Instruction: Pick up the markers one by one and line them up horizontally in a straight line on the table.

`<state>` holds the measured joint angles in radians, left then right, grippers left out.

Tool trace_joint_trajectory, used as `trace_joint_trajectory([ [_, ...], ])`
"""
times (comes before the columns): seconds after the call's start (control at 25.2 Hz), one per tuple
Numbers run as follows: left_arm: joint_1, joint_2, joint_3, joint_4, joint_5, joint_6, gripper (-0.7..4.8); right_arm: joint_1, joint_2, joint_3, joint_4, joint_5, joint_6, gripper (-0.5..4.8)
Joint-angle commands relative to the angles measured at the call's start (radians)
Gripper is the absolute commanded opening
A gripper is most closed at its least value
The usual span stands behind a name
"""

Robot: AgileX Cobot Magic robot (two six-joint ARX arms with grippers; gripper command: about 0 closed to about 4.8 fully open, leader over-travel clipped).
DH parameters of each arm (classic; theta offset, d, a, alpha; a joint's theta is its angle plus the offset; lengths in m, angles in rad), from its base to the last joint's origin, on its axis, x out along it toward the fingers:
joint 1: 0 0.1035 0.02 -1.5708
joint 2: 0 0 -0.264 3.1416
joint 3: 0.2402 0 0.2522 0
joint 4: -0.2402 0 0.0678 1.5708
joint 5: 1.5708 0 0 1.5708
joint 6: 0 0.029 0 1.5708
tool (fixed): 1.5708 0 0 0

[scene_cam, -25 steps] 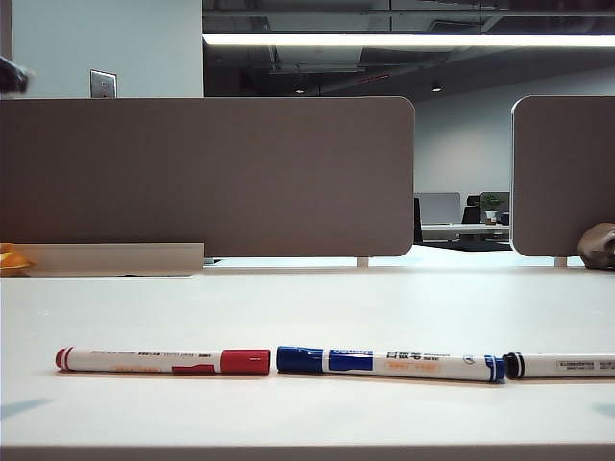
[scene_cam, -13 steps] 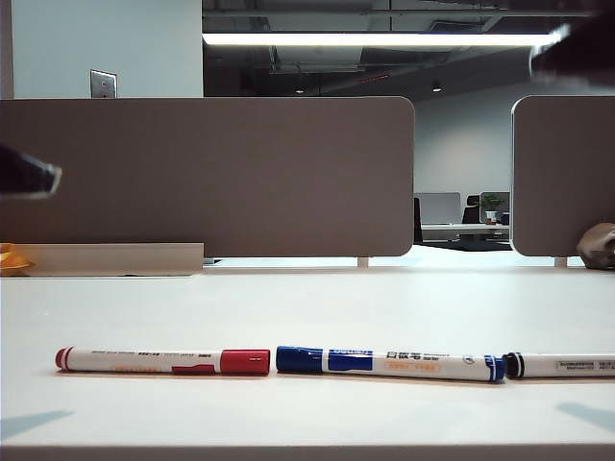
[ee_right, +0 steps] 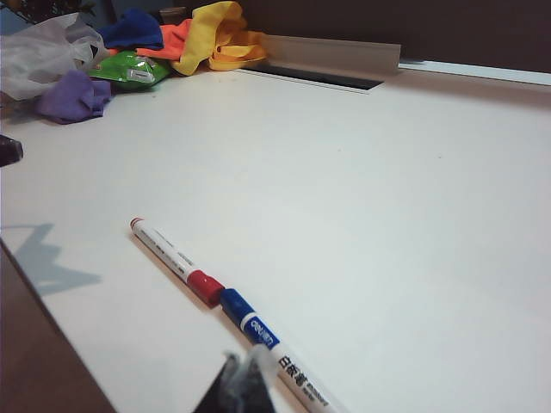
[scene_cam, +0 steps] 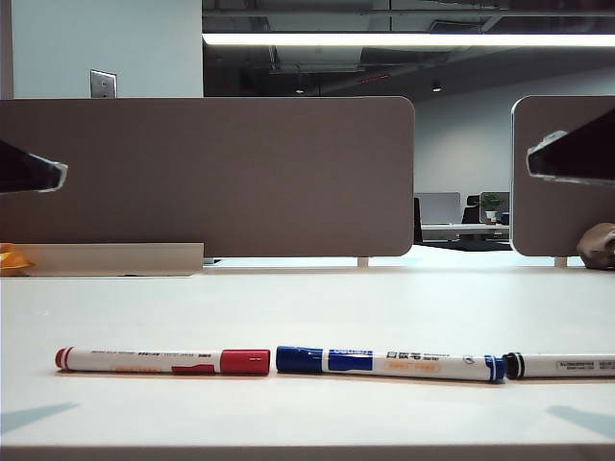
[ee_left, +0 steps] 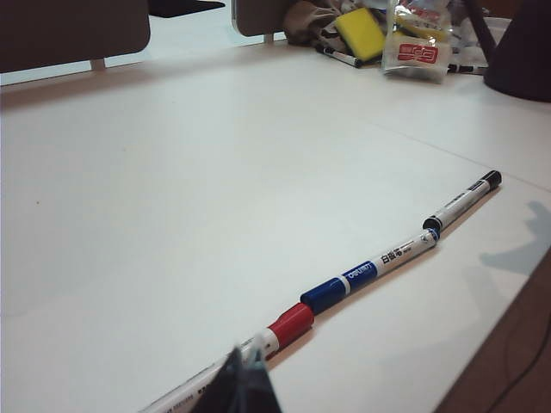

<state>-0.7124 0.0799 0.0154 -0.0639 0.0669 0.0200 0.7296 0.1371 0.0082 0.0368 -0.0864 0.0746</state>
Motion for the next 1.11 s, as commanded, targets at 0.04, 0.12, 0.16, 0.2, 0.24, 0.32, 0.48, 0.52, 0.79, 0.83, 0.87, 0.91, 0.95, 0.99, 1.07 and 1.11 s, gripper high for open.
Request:
trace_joint_trajectory([
  [0.04, 0.001, 0.000, -0.004, 0.010, -0.034, 0.034, -0.06, 0.001, 0.000, -0.007, 0.016, 0.002, 0.004, -0.05],
  [0.12, 0.001, 0.000, -0.007, 0.013, -0.079, 0.034, -0.05, 0.001, 0.000, -0.007, 0.009, 0.002, 0.004, -0.05],
  [0.16, 0.001, 0.000, -0.007, 0.013, -0.096, 0.032, -0.05, 0.001, 0.000, -0.007, -0.017, 0.002, 0.004, -0.01],
  [0.2, 0.001, 0.000, -0.007, 0.013, -0.097, 0.032, -0.05, 0.001, 0.000, -0.007, -0.043, 0.002, 0.004, 0.01],
  [0.24, 0.001, 0.000, -0.007, 0.013, -0.097, 0.032, -0.05, 0.001, 0.000, -0.007, -0.057, 0.002, 0.004, 0.01],
  [0.32, 0.001, -0.001, -0.006, 0.013, -0.097, 0.032, -0.05, 0.001, 0.000, -0.007, -0.068, 0.003, 0.004, 0.01],
  [0.48, 0.001, -0.001, -0.006, 0.013, -0.097, 0.032, -0.05, 0.000, 0.000, -0.007, -0.070, 0.010, 0.004, 0.00],
  [0.52, 0.001, -0.001, -0.006, 0.013, -0.097, 0.032, -0.05, 0.000, 0.000, -0.007, -0.070, 0.010, 0.004, 0.00],
  [0.79, 0.001, -0.001, -0.006, 0.013, -0.097, 0.032, -0.05, 0.000, 0.000, -0.007, -0.070, 0.010, 0.004, 0.00],
  [0.83, 0.001, -0.001, -0.006, 0.013, -0.097, 0.032, -0.05, 0.000, 0.000, -0.007, -0.070, 0.010, 0.004, 0.00],
  [0.87, 0.001, -0.001, -0.006, 0.013, -0.097, 0.032, -0.05, 0.000, 0.000, -0.007, -0.070, 0.010, 0.004, 0.00],
  [0.91, 0.001, -0.001, -0.006, 0.013, -0.097, 0.032, -0.05, 0.000, 0.000, -0.007, -0.070, 0.010, 0.004, 0.00],
  [0.95, 0.001, -0.001, -0.006, 0.013, -0.097, 0.032, -0.05, 0.000, 0.000, -0.007, -0.070, 0.010, 0.004, 0.00],
  [0.99, 0.001, -0.001, -0.006, 0.013, -0.097, 0.032, -0.05, 0.000, 0.000, -0.007, -0.070, 0.010, 0.004, 0.00],
  [1.07, 0.001, -0.001, -0.006, 0.013, -0.097, 0.032, -0.05, 0.000, 0.000, -0.007, -0.070, 0.010, 0.004, 0.00],
  [1.11, 0.001, -0.001, -0.006, 0.013, -0.097, 0.032, -0.05, 0.000, 0.000, -0.007, -0.070, 0.010, 0.004, 0.00],
])
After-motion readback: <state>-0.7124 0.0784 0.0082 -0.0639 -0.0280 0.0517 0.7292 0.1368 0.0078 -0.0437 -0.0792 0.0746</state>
